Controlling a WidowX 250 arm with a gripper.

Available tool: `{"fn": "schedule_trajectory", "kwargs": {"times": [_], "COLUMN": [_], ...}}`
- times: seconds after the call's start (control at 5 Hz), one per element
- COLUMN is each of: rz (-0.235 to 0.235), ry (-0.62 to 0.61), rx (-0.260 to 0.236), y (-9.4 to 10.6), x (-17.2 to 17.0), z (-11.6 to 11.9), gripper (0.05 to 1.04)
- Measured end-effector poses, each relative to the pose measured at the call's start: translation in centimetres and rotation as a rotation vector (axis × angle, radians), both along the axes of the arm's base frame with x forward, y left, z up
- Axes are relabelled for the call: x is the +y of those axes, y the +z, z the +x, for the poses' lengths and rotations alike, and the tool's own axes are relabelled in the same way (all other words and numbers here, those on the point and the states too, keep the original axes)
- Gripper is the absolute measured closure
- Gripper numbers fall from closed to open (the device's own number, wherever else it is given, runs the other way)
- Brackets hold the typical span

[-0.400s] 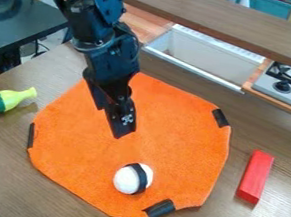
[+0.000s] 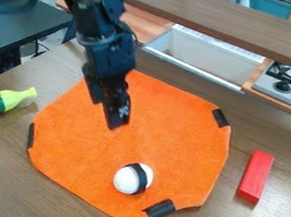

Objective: Fold the cloth from top left to bottom right

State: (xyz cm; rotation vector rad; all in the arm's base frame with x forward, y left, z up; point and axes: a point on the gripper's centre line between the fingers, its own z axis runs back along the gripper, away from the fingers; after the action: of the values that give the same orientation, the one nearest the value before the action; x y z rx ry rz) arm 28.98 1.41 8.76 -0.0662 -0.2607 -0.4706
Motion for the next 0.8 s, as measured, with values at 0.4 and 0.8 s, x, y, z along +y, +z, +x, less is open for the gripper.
{"fn": "schedule_trajectory", "kwargs": {"times": [0.4,0.8], "rz": [0.015,0.099], "ry": [-0.061,-0.046], "rx": [-0.003,-0.061], "y": [-1.0,-1.2], "x": [3.3,6.1], "z": [4.0,8.1], "gripper": [0.083,0.083]}}
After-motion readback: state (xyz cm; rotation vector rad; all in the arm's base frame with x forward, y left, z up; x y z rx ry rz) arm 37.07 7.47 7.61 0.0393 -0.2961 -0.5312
